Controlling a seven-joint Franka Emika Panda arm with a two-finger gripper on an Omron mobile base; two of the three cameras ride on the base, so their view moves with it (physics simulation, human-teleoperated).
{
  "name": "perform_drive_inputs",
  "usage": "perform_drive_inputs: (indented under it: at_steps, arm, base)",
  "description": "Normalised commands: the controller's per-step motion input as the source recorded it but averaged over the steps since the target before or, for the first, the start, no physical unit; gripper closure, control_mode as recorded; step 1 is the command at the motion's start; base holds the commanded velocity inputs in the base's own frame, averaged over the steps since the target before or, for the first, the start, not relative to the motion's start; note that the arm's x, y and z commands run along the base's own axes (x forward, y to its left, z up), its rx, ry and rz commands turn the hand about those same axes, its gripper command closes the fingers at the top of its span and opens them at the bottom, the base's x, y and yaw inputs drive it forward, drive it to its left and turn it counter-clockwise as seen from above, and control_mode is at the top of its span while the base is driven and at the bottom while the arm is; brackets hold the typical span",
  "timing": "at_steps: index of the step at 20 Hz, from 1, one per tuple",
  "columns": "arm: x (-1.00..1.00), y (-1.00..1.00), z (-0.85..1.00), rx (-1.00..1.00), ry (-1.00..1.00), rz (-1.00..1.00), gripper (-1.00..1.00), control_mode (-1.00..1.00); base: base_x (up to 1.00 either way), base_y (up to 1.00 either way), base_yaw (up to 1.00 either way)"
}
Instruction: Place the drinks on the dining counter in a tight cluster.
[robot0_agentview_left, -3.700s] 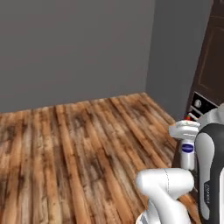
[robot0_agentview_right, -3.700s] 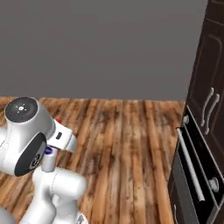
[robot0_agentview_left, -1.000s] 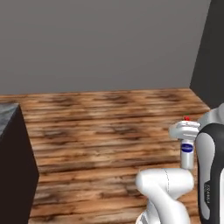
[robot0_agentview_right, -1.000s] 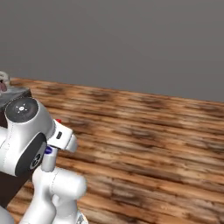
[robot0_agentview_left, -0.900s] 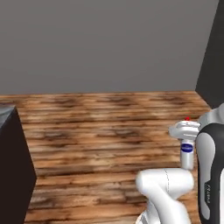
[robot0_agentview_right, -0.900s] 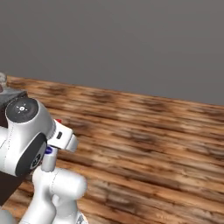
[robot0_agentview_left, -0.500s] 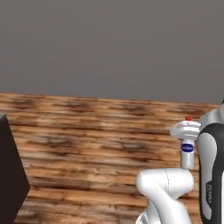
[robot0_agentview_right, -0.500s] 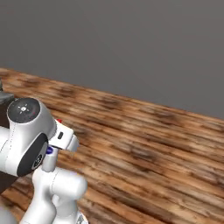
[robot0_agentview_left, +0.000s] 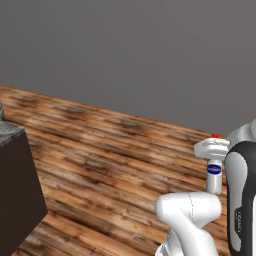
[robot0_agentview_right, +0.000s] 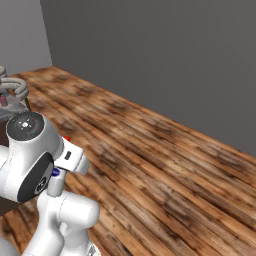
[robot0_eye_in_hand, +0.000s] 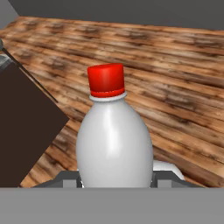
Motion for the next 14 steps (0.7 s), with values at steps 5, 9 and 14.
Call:
perform_drive_inputs:
  at_steps: [5, 9, 14]
  arm:
    - [0.00, 0.00, 0.00, 0.00, 0.00, 0.00, 1.00, 1.00]
    - [0.00, 0.00, 0.00, 0.00, 0.00, 0.00, 1.00, 1.00]
    - [0.00, 0.00, 0.00, 0.00, 0.00, 0.00, 1.00, 1.00]
  base:
    - [1.00, -0.43, 0.46]
    - [1.00, -0.38, 0.35]
    - [1.00, -0.48, 0.53]
